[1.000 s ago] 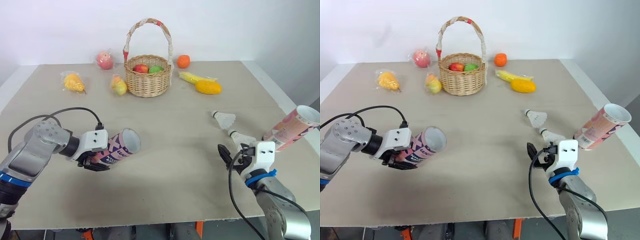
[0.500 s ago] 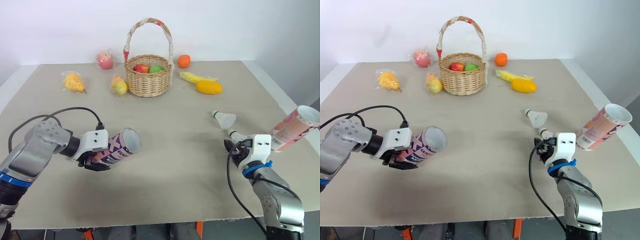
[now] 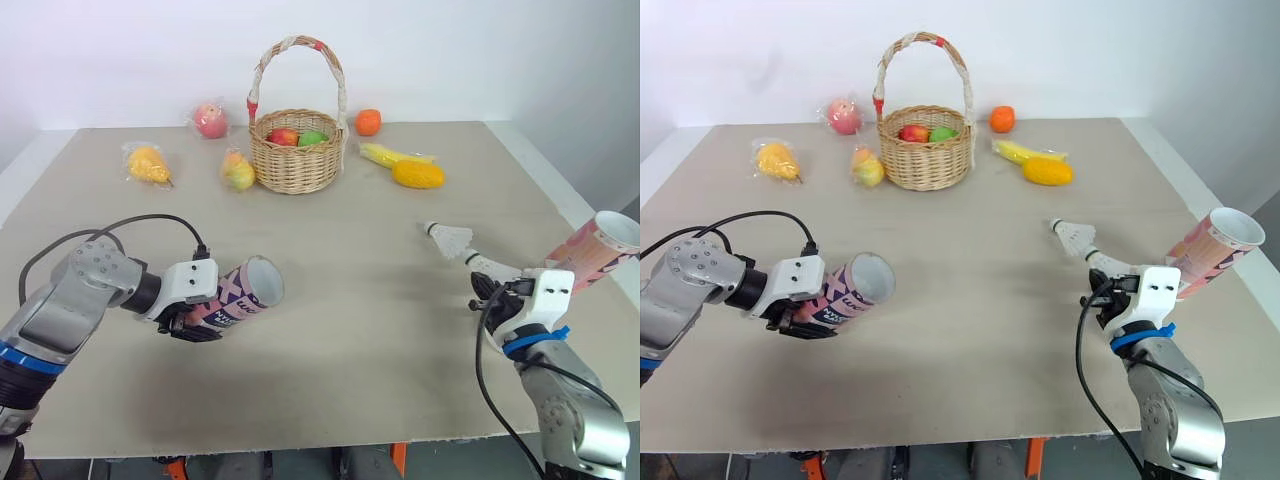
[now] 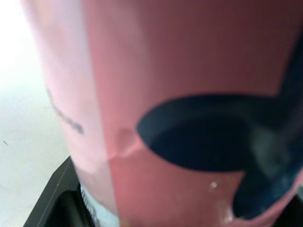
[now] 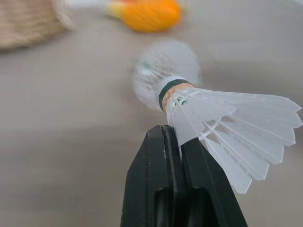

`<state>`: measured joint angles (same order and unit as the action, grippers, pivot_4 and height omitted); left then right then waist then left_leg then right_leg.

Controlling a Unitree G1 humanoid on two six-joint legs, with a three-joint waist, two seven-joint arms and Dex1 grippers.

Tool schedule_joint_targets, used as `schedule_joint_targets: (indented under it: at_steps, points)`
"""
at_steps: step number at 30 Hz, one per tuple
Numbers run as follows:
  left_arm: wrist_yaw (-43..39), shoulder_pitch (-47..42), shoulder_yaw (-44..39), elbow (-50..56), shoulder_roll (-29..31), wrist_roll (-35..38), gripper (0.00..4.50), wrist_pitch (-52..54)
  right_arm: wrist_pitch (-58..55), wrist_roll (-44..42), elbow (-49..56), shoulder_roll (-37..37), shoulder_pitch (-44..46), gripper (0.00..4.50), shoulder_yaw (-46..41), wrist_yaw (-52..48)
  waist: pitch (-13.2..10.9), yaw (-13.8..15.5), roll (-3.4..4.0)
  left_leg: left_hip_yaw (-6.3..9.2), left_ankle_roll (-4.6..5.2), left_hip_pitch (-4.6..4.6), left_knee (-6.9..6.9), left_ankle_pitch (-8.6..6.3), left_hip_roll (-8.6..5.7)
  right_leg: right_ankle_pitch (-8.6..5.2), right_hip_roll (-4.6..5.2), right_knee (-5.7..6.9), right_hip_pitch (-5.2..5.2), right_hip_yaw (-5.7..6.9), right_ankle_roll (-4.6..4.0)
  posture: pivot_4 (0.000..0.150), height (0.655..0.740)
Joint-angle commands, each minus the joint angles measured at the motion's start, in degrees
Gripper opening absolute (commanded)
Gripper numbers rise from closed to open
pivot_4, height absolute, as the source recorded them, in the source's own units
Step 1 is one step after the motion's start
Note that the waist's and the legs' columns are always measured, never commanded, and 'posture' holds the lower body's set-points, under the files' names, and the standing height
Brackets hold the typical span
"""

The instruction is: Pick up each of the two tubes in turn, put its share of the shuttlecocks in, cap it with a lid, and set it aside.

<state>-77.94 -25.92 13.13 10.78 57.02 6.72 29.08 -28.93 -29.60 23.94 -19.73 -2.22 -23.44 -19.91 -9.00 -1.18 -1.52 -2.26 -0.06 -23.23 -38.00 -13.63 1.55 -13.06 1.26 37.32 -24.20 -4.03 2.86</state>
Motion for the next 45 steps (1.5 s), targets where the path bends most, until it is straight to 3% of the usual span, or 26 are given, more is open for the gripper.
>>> schedule_joint_targets:
  at_steps: [1,4,10,19,20,22,23,24,29,35,39,45]
  points:
    - [-0.3,-0.6,1.1,0.7,-0.7,0.2,3.03,-0.7,-1.4,-6.5,8.3,-4.3,-0.5,0.08,2.4,-7.8,0.0,0.0,0.02,0.0,0.0,0.0,0.0,0.0,0.0,0.0,0.0,0.0,0.0,0.0,-0.01,0.15,0.74]
    - [-0.5,-1.4,1.5,0.4,-1.0,0.1,3.03,-0.5,-3.5,-5.7,13.3,-11.4,2.1,0.08,12.1,-15.0,0.0,-0.1,0.03,0.0,0.01,0.04,-0.03,0.01,0.0,-0.05,0.0,0.0,0.0,-0.08,-0.14,0.15,0.74]
    - [-2.0,-3.0,2.6,0.2,-1.3,0.4,3.03,0.0,-3.5,-0.5,12.3,-18.4,19.2,0.08,29.2,-25.0,-0.1,-0.1,-0.05,-0.01,0.02,-0.03,-0.32,0.01,0.05,0.06,-0.21,0.0,0.0,-0.03,-0.26,0.15,0.74]
    - [-2.8,-4.6,3.3,-0.4,-1.4,0.1,3.03,0.3,1.2,6.0,3.3,-15.3,35.9,0.08,41.2,-34.3,-0.1,0.0,-0.18,0.02,0.13,-0.21,-0.34,-0.09,0.04,0.07,-0.21,0.0,-0.12,0.05,-0.08,0.15,0.74]
    - [-2.9,-4.7,3.3,-0.5,-1.4,0.0,3.03,0.3,0.1,5.1,3.4,-14.5,36.6,0.35,41.6,-34.6,-0.2,0.0,-0.19,0.04,0.14,-0.2,-0.34,-0.1,0.07,0.06,-0.24,0.01,-0.11,0.06,-0.09,0.15,0.74]
    - [-2.9,-4.8,3.3,-0.4,-1.4,0.0,3.03,0.4,-1.5,3.5,3.6,-13.0,37.2,0.97,41.3,-34.5,-0.2,0.1,-0.2,0.08,0.14,-0.21,-0.33,-0.1,0.11,0.04,-0.29,0.02,-0.12,0.1,-0.13,0.15,0.74]
    - [-2.9,-4.8,3.3,-0.3,-1.3,0.1,3.03,0.4,-2.1,2.8,3.8,-12.5,37.0,1.69,40.7,-34.3,-0.2,0.1,-0.21,0.16,0.16,-0.24,-0.33,-0.12,0.11,0.01,-0.27,0.03,-0.1,0.19,-0.15,0.15,0.74]
    - [-2.9,-4.7,3.3,-0.2,-1.2,0.1,3.03,0.5,-2.7,2.1,4.2,-11.9,36.7,1.96,39.8,-33.7,-0.2,0.1,-0.21,0.17,0.16,-0.25,-0.33,-0.12,0.11,0.01,-0.27,0.03,-0.1,0.2,-0.15,0.15,0.74]
    - [-2.6,-3.8,2.9,0.7,-0.9,0.4,3.03,0.9,-6.6,-2.9,9.0,-10.4,29.4,4.38,30.6,-26.1,-0.2,0.1,-0.23,0.16,0.15,-0.31,-0.34,-0.12,0.12,0.0,-0.14,0.03,-0.11,0.2,-0.11,0.15,0.74]
    - [-2.0,-3.8,3.5,-0.1,-1.6,0.3,3.03,0.7,-0.2,9.2,9.3,-3.9,20.2,4.45,19.6,-4.3,-0.1,0.0,-0.25,0.11,0.14,-0.28,-0.37,-0.12,0.03,0.03,-0.15,0.04,-0.11,0.17,-0.06,0.15,0.74]
    - [-2.0,-4.8,4.3,-1.3,-2.8,0.0,3.03,0.1,0.9,20.5,4.1,1.8,15.4,4.45,14.1,12.8,-0.1,0.1,-0.24,0.13,0.12,-0.25,-0.38,-0.11,0.02,0.02,-0.19,0.12,-0.11,0.17,-0.1,0.15,0.74]
    - [-2.5,-5.9,5.0,-2.4,-3.6,-0.6,3.03,-0.7,-0.7,22.3,-4.5,4.6,14.2,4.45,10.2,18.4,-0.1,-0.1,-0.18,-0.09,0.11,-0.17,-0.4,-0.09,-0.04,-0.01,-0.06,0.11,-0.1,-0.1,-0.13,0.15,0.74]
